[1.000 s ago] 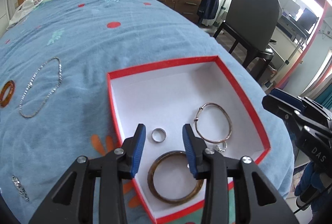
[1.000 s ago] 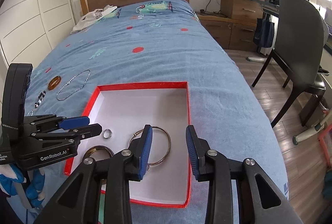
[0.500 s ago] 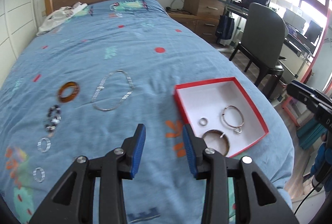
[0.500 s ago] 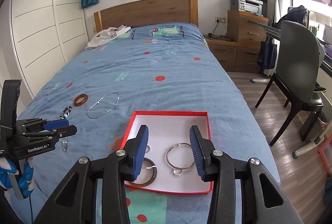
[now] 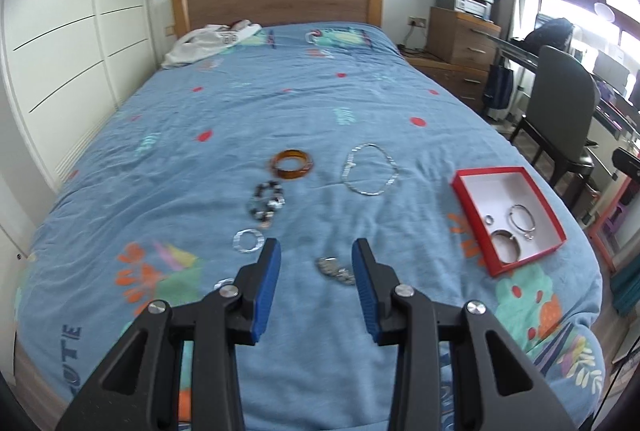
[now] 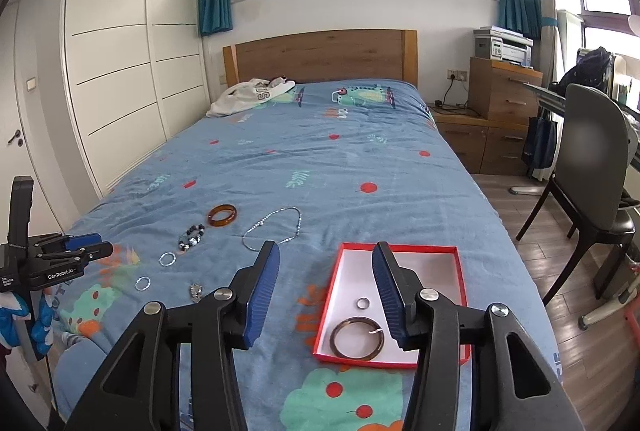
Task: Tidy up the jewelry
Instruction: 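Withdraw both tools from the red box toward the remaining jewelry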
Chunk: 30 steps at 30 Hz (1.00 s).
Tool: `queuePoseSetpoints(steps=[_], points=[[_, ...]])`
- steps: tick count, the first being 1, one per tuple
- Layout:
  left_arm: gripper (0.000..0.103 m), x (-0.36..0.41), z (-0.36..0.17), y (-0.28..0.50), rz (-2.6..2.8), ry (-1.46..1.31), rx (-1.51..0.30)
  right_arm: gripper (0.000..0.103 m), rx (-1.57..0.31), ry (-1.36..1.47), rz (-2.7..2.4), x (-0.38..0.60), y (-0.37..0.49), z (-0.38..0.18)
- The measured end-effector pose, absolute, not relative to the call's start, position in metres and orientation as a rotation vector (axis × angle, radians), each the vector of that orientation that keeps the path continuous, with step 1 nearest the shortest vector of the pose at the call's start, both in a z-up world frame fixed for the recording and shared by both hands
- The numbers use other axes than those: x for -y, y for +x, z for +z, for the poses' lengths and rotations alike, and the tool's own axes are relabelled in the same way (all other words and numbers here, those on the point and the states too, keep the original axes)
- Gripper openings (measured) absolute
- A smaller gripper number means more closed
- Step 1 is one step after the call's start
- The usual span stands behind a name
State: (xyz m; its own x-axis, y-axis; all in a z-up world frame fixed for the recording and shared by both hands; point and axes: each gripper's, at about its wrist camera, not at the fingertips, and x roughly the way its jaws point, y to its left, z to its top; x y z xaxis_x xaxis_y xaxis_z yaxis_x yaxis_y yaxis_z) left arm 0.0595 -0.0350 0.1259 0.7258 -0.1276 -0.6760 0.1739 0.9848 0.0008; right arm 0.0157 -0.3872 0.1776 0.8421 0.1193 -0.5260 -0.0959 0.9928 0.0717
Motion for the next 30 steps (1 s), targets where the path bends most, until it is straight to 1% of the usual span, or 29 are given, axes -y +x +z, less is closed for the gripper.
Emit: queuePoseSetpoints(steps=[8, 15, 21, 28, 30], points=[[0.035, -0.043, 0.136, 0.028, -0.074, 0.008, -0.692, 0.056, -0.541, 0.025, 0.149, 0.355, -0.002, 0.189], [0.035, -0.086, 0.139, 0.012, -0.011, -0.023, -0.676, 0.058, -0.521, 0.010, 0.180, 0.336, -0.004, 0.199], [0.035, -0.104, 0.130, 0.009, 0.014, -0.049, -0.692, 0.059, -0.532, 0.010, 0.216, 0.320, 0.003, 0.189], [0.036, -0.106, 0.105, 0.021, 0.007, -0.057, -0.753, 0.060, -0.585, 0.039, 0.234, 0.311, 0.014, 0.161], [0.039, -0.104, 0.097, 0.026, -0.001, -0.054, -0.769, 0.060, -0.599, 0.046, 0.234, 0.307, 0.017, 0.153]])
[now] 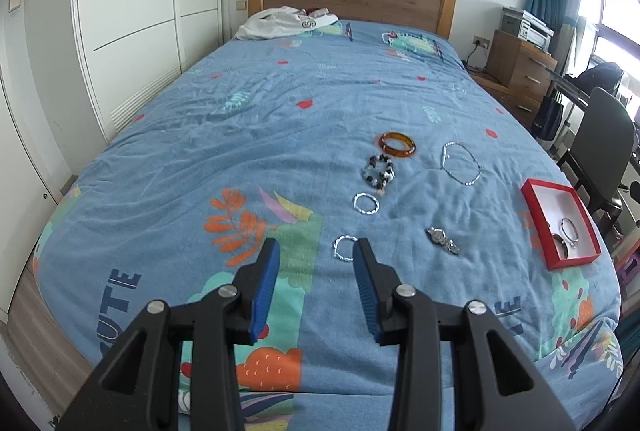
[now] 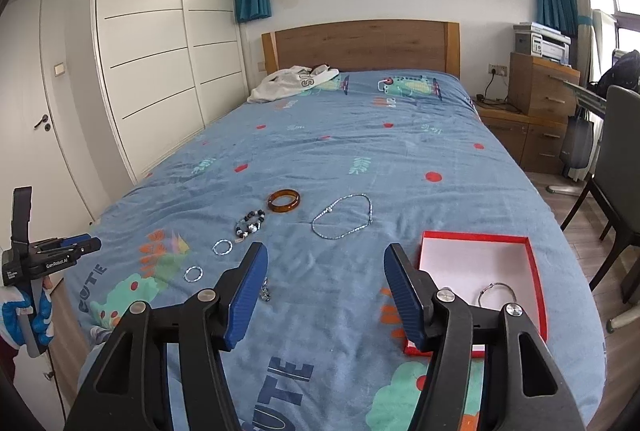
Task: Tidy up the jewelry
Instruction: 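Withdraw both tools from the red box toward the remaining jewelry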
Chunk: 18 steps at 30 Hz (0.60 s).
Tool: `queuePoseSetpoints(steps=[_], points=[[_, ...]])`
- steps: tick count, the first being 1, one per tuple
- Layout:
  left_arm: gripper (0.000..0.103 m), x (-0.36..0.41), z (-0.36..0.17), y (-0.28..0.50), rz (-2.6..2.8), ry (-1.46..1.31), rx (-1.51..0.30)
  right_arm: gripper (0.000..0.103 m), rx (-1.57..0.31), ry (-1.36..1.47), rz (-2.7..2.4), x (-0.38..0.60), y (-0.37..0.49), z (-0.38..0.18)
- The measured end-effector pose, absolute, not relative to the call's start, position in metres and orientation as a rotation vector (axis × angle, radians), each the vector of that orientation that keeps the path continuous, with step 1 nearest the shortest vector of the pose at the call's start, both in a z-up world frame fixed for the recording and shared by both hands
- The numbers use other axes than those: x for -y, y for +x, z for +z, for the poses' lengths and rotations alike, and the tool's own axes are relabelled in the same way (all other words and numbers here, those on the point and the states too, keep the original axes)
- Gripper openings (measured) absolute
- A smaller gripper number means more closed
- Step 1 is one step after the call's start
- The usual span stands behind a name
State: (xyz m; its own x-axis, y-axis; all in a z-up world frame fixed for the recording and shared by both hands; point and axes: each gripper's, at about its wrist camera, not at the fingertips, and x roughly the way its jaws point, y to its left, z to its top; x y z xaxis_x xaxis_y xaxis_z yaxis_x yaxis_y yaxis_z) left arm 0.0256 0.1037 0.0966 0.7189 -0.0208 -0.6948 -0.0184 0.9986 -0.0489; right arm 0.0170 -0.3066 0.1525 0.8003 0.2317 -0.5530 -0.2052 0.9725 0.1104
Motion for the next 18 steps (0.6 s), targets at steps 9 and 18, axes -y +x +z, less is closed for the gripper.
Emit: queuePoseSetpoints(steps=[9, 18], points=[[0.049, -0.092, 0.064, 0.057, -0.044, -0.027, -0.822, 0.061, -0.667, 0.074, 0.222, 0.291, 0.041, 0.118], [0.050, -0.088, 0.035, 0.086, -0.075, -0.036, -0.872, 0.061, -0.723, 0.088, 0.197, 0.281, 0.063, 0.090]])
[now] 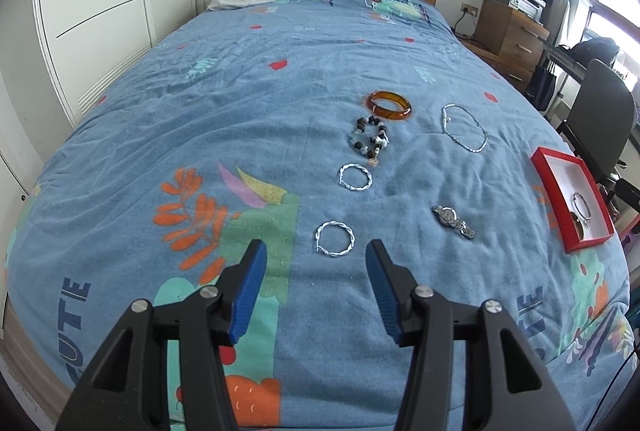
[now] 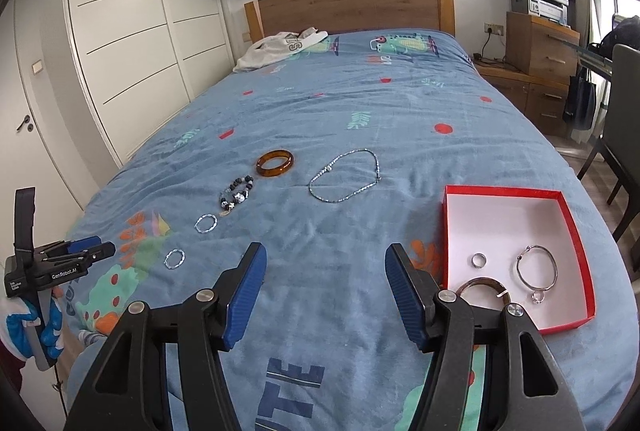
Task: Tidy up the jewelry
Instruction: 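Withdraw both tools from the red box toward the remaining jewelry, then grasp the silver watch with the right tool while the left tool grasps the twisted silver hoop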
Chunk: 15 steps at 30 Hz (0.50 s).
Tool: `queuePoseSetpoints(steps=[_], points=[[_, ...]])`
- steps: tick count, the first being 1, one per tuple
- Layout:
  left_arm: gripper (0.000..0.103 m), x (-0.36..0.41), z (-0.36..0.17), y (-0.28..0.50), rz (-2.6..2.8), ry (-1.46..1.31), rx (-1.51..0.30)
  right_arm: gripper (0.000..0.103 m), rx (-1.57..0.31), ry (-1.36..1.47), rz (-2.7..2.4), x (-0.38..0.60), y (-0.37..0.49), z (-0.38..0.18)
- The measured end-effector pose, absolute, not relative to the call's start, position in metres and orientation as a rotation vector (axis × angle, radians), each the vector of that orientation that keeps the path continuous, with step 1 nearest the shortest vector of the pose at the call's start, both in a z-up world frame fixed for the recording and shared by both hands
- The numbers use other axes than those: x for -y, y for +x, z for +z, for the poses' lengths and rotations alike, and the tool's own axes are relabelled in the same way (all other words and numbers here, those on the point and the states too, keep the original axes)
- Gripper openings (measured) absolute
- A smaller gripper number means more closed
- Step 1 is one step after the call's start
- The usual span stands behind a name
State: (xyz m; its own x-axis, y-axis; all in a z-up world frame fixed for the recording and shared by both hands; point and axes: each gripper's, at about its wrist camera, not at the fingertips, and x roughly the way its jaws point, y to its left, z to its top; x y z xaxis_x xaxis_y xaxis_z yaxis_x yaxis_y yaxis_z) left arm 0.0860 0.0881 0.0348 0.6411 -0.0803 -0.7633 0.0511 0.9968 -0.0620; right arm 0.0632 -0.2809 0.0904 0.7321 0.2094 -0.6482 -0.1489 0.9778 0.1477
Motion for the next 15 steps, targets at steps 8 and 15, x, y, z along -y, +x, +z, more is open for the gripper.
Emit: queuePoseSetpoints(steps=[8, 15], points=[[0.050, -0.090, 0.016, 0.104, -0.094, -0.060, -0.897, 0.061, -0.776, 0.088, 0.207, 0.268, 0.085, 0.066], [0.050, -0.087, -0.001, 0.117, -0.109, -0.067, -0.927, 0.061, -0.810, 0.086, 0.228, 0.255, 0.101, 0.048]])
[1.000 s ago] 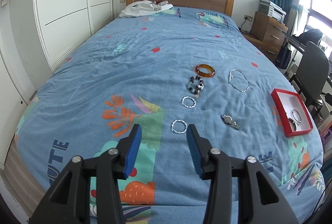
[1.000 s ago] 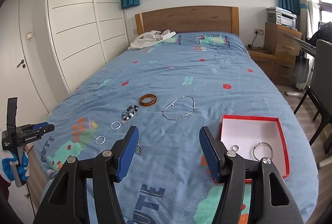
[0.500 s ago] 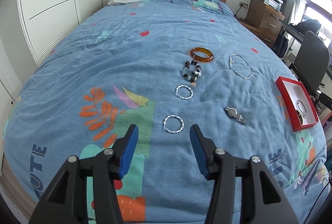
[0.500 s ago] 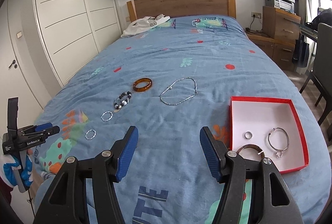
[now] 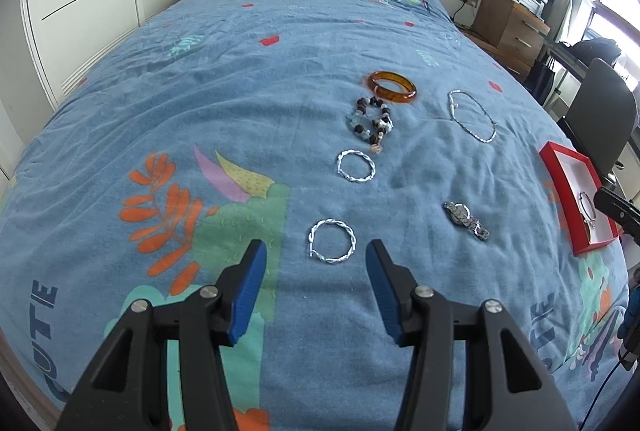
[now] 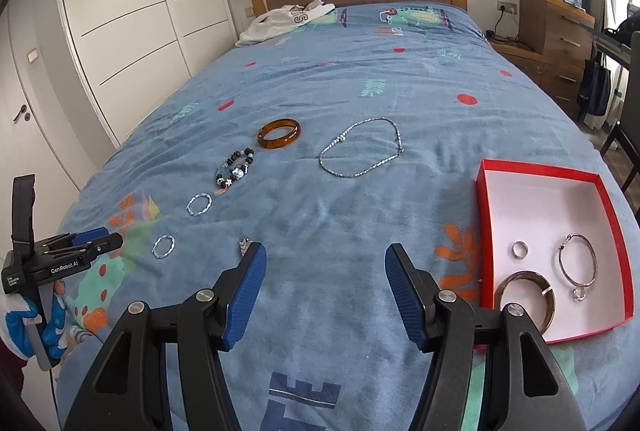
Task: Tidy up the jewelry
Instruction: 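Grasp the silver watch with the right tool while the left tool grasps the twisted silver hoop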
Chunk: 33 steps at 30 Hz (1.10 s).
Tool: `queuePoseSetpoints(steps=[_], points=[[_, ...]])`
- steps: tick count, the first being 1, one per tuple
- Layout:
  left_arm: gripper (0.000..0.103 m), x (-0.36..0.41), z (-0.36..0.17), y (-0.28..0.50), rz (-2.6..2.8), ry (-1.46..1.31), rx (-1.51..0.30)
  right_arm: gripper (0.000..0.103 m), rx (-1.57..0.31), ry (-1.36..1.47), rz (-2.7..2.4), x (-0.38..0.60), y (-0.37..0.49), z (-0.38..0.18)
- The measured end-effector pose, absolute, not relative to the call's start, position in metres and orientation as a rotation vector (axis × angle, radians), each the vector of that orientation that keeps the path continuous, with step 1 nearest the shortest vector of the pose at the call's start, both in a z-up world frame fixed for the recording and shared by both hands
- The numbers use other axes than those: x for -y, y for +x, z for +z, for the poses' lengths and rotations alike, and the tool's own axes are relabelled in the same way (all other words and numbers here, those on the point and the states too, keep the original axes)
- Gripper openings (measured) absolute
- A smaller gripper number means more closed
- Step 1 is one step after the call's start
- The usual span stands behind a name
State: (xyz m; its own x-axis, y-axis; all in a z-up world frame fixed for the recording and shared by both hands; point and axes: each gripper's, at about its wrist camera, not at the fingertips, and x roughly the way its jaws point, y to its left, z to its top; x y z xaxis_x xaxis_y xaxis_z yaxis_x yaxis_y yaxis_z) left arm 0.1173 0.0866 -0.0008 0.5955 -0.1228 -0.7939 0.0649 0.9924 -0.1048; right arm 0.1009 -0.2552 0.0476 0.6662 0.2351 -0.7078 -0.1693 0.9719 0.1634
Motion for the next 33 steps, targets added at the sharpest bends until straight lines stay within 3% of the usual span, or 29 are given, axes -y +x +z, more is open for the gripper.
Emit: queuePoseSetpoints(steps=[33], points=[[0.050, -0.072, -0.042, 0.140, -0.159, -0.075, -1.001, 0.061, -0.894, 0.075, 0.316, 0.210, 0.127, 0.000]])
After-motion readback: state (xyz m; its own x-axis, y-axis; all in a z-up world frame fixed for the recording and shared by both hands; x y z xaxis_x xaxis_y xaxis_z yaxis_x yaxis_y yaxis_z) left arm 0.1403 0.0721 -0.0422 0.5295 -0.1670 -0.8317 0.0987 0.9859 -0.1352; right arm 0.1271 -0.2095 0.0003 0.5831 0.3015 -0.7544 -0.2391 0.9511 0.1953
